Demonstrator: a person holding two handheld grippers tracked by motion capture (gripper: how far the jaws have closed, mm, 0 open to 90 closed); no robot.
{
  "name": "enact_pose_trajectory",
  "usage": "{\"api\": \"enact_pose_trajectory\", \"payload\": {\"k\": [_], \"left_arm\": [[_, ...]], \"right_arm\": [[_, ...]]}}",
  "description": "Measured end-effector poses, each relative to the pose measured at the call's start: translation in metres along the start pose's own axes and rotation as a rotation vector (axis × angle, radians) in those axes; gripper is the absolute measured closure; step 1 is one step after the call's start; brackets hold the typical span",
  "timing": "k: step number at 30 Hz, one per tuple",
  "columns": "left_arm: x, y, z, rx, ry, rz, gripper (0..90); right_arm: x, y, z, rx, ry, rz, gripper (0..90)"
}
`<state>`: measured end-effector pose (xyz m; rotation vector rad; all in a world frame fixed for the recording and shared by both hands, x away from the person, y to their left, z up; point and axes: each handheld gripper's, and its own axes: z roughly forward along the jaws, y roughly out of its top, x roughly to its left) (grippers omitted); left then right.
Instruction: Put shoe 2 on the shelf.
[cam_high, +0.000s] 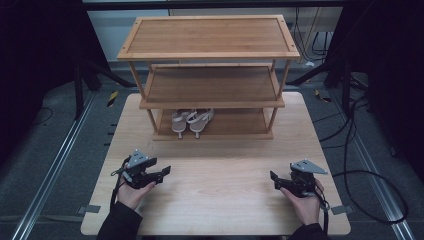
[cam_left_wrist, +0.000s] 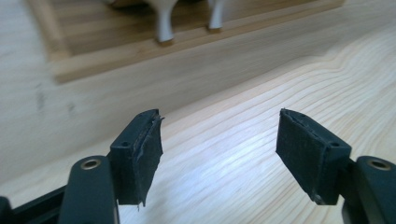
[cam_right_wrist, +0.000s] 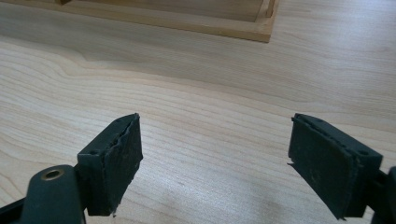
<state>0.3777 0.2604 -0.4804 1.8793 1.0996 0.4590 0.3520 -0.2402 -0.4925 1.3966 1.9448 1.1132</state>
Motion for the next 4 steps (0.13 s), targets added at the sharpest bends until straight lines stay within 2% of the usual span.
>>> {"api": "enact_pose_trajectory", "payload": {"k": [4], "left_arm": [[0.0097,-0.01,-0.0041,0.014,0.052,-0.001,26.8]], "right_arm": [[-0.0001,-0.0003,-0.0002,0.0,-0.004,0.0,16.1]]}}
